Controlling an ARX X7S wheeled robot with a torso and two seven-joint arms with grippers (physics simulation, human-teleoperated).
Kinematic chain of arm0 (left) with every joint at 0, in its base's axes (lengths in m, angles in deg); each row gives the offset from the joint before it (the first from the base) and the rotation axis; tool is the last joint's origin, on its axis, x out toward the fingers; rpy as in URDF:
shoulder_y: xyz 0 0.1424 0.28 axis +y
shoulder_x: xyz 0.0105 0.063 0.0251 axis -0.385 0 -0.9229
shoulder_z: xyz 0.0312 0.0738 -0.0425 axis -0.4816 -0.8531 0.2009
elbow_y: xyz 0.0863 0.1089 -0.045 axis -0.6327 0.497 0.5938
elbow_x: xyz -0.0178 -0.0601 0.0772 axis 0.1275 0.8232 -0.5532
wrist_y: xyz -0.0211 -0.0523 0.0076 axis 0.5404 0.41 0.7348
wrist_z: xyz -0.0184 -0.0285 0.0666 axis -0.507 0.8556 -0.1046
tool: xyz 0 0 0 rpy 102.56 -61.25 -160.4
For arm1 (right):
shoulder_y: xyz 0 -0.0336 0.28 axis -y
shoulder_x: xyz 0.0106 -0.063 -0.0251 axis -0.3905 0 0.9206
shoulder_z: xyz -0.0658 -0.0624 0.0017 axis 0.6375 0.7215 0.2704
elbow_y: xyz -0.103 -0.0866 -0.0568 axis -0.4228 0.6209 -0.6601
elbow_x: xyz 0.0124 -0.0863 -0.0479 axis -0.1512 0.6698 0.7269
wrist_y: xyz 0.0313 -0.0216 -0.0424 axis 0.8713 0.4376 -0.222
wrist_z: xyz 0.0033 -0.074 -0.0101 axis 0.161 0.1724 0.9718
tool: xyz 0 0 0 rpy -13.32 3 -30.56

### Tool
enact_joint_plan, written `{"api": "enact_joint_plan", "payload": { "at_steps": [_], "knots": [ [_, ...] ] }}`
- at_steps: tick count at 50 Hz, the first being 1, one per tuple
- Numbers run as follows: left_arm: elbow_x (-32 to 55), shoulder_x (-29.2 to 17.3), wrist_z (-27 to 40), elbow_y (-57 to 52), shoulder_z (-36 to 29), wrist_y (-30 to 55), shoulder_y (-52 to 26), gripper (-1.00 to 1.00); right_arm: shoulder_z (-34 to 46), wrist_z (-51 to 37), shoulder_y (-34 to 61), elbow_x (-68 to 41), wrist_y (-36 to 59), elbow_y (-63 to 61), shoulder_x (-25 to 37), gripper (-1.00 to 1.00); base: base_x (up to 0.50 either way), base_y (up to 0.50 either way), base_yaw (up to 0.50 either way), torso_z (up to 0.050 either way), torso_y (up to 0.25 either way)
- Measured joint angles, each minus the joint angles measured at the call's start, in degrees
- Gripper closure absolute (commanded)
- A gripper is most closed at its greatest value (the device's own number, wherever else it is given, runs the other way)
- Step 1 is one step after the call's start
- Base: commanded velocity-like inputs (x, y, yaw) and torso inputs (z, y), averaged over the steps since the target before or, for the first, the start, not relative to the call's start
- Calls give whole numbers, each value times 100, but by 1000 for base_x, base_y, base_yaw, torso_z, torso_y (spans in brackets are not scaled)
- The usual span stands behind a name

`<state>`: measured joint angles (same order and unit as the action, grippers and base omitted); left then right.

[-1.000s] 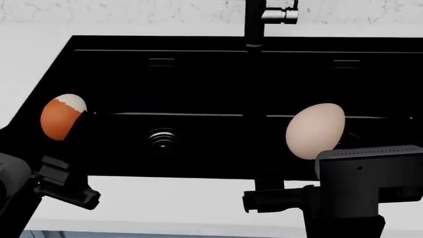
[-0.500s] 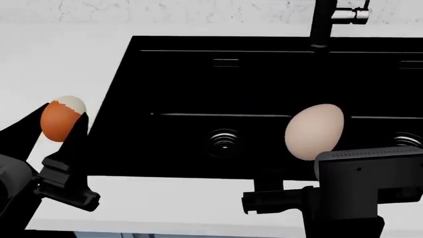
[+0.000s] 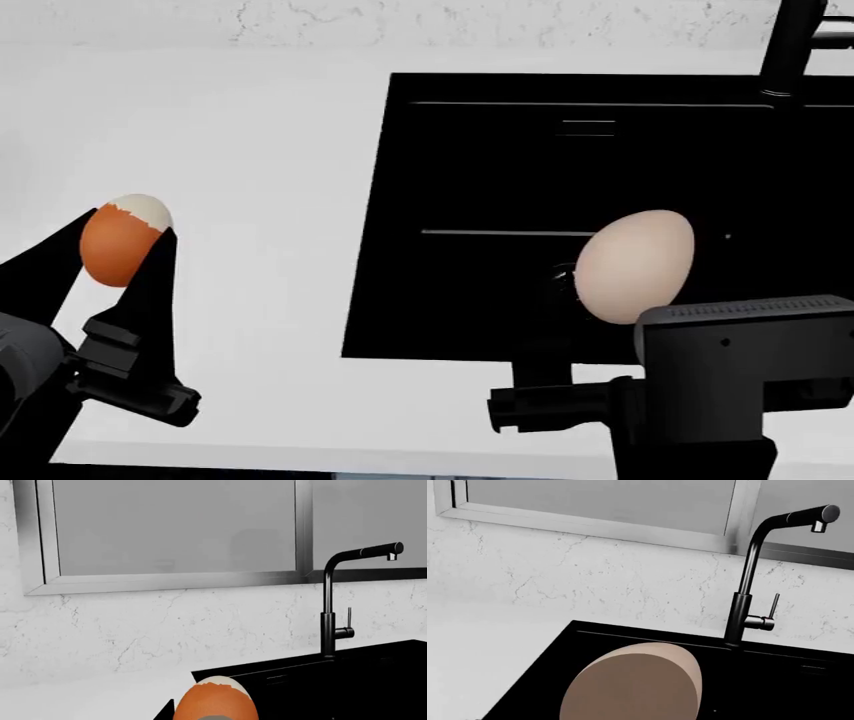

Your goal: Place the eggs and milk next to the bowl.

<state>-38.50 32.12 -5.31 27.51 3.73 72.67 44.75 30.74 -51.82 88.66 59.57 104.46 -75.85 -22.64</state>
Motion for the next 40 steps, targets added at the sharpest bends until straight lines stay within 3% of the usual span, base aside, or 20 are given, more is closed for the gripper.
{"api": "enact_joint_plan", "payload": {
  "at_steps": [40],
  "knots": [
    [38,-57,55,-45,-31,-25,33,100,19,-61,-41,-76,-24,-32,44,100,-1,500,0,0,0]
  ]
}}
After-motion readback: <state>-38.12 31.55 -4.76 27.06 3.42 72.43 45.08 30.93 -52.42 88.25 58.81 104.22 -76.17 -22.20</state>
